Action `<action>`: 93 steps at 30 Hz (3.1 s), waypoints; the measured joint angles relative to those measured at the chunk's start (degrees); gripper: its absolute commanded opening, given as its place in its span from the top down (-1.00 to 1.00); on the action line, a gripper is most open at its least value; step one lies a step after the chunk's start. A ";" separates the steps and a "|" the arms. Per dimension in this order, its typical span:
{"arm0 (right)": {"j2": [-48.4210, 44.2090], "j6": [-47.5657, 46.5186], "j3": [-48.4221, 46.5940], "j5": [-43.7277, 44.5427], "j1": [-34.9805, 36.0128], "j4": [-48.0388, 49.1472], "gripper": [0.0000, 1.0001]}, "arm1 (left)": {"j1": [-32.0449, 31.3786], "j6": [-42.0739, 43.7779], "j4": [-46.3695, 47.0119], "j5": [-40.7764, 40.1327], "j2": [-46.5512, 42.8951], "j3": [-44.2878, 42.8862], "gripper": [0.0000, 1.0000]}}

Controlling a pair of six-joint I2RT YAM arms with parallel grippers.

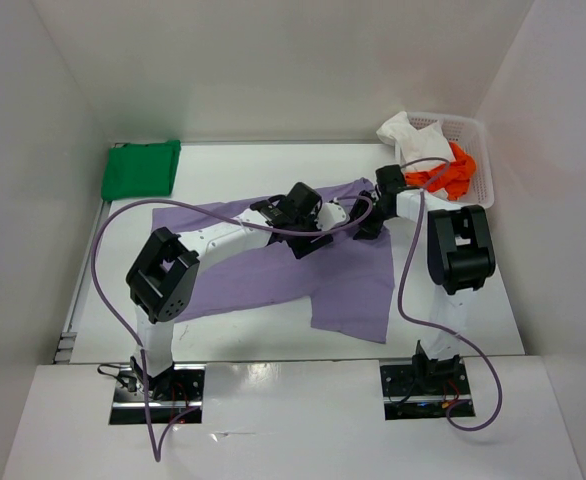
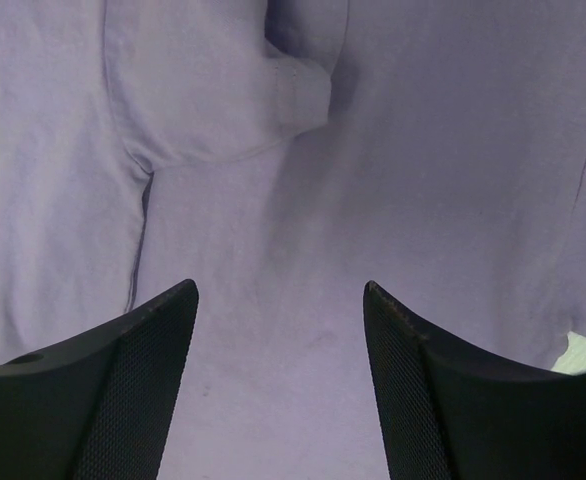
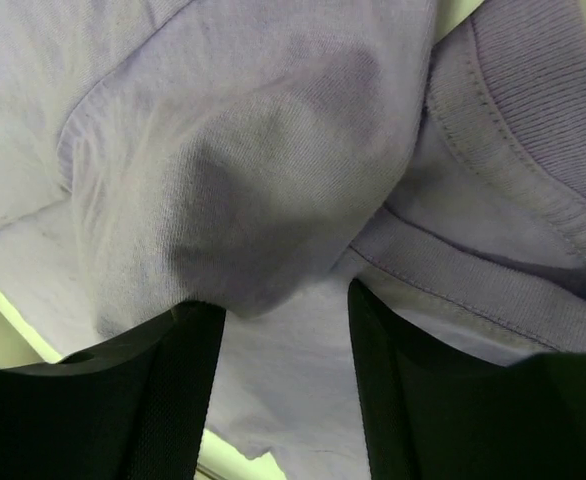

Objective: Fold and stack the t-shirts
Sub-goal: Fold the flattened tshirt in 1/3 of the way

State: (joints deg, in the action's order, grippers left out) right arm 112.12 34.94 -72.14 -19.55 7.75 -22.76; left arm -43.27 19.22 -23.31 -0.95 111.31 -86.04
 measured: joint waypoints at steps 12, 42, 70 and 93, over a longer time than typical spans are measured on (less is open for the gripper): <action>0.11 0.13 0.00 5.73 1.70 -0.59 0.73 | 0.00 0.07 0.87 -0.57 0.00 0.00 -0.51; -5.60 -8.09 -7.69 22.03 4.13 -19.65 0.09 | -3.98 6.32 5.99 -6.05 2.36 1.40 -0.68; -5.62 -8.44 -2.43 19.87 3.39 -13.75 1.00 | -3.76 4.09 7.06 -7.02 7.89 -4.17 -0.73; -7.08 -10.71 -3.19 14.12 0.87 -13.70 -0.10 | -0.96 2.19 4.28 -1.73 12.68 -8.20 -0.40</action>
State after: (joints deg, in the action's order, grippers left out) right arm 105.03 24.23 -75.33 -5.43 8.62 -36.47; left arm -44.23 21.41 -19.03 -2.68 123.98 -94.24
